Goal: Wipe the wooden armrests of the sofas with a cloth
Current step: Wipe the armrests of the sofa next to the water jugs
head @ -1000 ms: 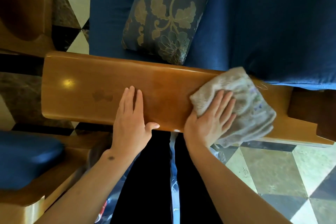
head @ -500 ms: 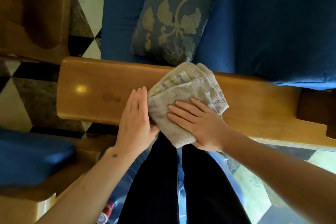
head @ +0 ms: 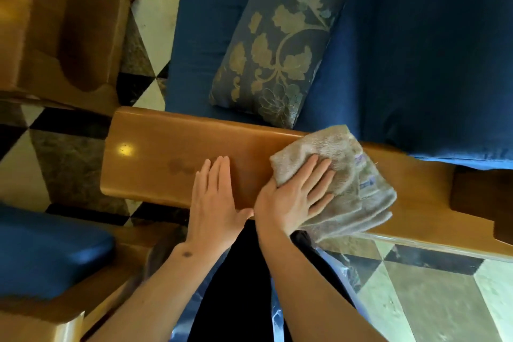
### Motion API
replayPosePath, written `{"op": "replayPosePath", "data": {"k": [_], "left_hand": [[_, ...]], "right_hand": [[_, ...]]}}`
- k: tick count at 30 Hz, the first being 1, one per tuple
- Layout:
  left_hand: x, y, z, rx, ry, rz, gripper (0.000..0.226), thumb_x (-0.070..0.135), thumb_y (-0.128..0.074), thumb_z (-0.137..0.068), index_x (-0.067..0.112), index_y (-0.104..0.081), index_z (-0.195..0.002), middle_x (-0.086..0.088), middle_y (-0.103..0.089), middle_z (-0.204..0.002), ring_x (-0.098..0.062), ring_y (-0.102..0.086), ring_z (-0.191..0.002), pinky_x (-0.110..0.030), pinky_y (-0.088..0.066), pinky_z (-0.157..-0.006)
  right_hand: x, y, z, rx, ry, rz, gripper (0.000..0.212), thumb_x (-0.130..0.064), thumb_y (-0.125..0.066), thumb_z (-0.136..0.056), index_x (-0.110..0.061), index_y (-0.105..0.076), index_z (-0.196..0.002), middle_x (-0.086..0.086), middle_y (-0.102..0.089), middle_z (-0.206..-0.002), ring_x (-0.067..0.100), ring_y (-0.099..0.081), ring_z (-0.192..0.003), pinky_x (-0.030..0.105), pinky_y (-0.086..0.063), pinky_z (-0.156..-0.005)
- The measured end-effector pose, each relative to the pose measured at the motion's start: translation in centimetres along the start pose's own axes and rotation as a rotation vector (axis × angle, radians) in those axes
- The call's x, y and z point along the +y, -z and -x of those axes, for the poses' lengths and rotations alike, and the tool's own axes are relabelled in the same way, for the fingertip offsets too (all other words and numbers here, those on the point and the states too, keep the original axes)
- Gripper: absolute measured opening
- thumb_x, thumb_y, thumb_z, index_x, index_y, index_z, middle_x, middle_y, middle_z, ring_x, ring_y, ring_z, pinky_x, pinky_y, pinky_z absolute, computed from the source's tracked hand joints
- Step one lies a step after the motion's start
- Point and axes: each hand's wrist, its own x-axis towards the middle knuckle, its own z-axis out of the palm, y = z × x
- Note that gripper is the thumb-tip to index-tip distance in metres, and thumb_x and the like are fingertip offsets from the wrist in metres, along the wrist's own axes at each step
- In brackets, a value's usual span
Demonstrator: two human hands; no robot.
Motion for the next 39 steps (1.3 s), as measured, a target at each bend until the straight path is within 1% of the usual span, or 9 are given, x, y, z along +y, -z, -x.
{"op": "replayPosePath", "data": {"k": [5,8,11,16,21,25,30,37,39], "left_hand": [[-0.6,2.2,-3.4,0.163,-0.001,0.213,0.07,0.026,-0.071,-0.093,0.015,-0.034,-0.152,-0.009,-0.047,-0.152,-0.028,-0.039,-0.144,-0.042,-0.033,-0.116],[-0.3,4.2,-7.0,0.145,-0.016,0.215,0.063,0.031,-0.061,-0.1,0.014,-0.035,-0.155,-0.006,-0.044,-0.155,-0.024,-0.036,-0.146,-0.039,-0.033,-0.118],[0.5,5.3,-10.2,0.056,-0.134,0.095,0.068,0.043,-0.055,-0.102,0.012,-0.032,-0.157,-0.008,-0.038,-0.16,-0.026,-0.031,-0.149,-0.039,-0.032,-0.119],[1.1,5.3,-17.2,-0.075,-0.049,0.184,0.06,0.04,-0.056,-0.102,0.009,-0.041,-0.151,-0.011,-0.048,-0.149,-0.031,-0.044,-0.138,-0.043,-0.044,-0.107],[1.4,4.3,-24.8,-0.281,0.308,0.453,0.032,0.03,-0.059,-0.097,0.006,-0.062,-0.118,-0.016,-0.063,-0.112,-0.029,-0.06,-0.092,-0.035,-0.047,-0.071],[2.3,3.1,-27.7,-0.33,0.615,0.875,0.052,0.024,-0.064,-0.099,0.005,-0.05,-0.145,-0.017,-0.052,-0.146,-0.035,-0.054,-0.126,-0.038,-0.051,-0.094],[1.6,2.5,-30.8,-0.3,0.999,1.4,0.073,0.018,-0.08,-0.088,0.016,-0.043,-0.152,-0.016,-0.036,-0.158,-0.042,-0.04,-0.142,-0.055,-0.052,-0.104],[-0.9,-0.2,-31.7,-0.341,1.212,1.488,0.064,0.035,-0.089,-0.077,0.01,-0.052,-0.123,-0.015,-0.057,-0.111,-0.034,-0.056,-0.089,-0.045,-0.053,-0.073],[-1.6,-0.9,-31.6,-0.348,1.226,1.509,0.07,0.037,-0.091,-0.073,0.009,-0.05,-0.122,-0.015,-0.057,-0.108,-0.032,-0.056,-0.088,-0.044,-0.051,-0.072]], "right_hand": [[5.3,1.3,0.2,-0.253,0.797,0.313,0.086,-0.045,-0.047,-0.086,-0.017,-0.024,-0.164,0.005,-0.017,-0.173,0.028,-0.014,-0.159,0.049,0.003,-0.129],[9.5,3.9,-5.1,-0.362,1.277,0.449,0.089,-0.047,-0.06,-0.084,-0.021,-0.03,-0.163,0.001,-0.019,-0.173,0.026,-0.019,-0.159,0.05,-0.007,-0.128],[10.6,5.7,-9.8,-0.397,1.432,0.532,0.087,-0.051,-0.064,-0.086,-0.027,-0.031,-0.163,-0.006,-0.021,-0.172,0.02,-0.019,-0.159,0.05,-0.014,-0.126],[10.7,4.7,-8.3,-0.29,1.295,0.41,0.097,-0.05,-0.07,-0.075,-0.031,-0.03,-0.162,-0.008,-0.025,-0.171,0.017,-0.021,-0.158,0.049,-0.015,-0.127],[8.2,3.3,-5.3,-0.197,0.956,0.346,0.096,-0.044,-0.066,-0.071,-0.025,-0.035,-0.16,-0.003,-0.029,-0.169,0.02,-0.022,-0.157,0.045,-0.01,-0.129],[4.9,1.1,-2.4,-0.1,0.624,0.215,0.081,-0.049,-0.054,-0.081,-0.022,-0.043,-0.157,0.0,-0.035,-0.167,0.021,-0.027,-0.156,0.048,-0.015,-0.127],[4.8,0.1,-2.0,-0.059,0.574,0.203,0.08,-0.049,-0.05,-0.085,-0.024,-0.038,-0.159,-0.003,-0.026,-0.171,0.018,-0.018,-0.159,0.047,-0.011,-0.128],[3.2,0.2,-1.4,-0.064,0.458,0.182,0.084,-0.039,-0.052,-0.079,-0.027,-0.034,-0.16,-0.002,-0.03,-0.169,0.015,-0.015,-0.159,0.046,-0.009,-0.129],[3.1,0.2,-1.3,-0.06,0.462,0.188,0.086,-0.039,-0.052,-0.077,-0.027,-0.032,-0.16,-0.001,-0.03,-0.169,0.015,-0.014,-0.159,0.048,-0.01,-0.129]]}}
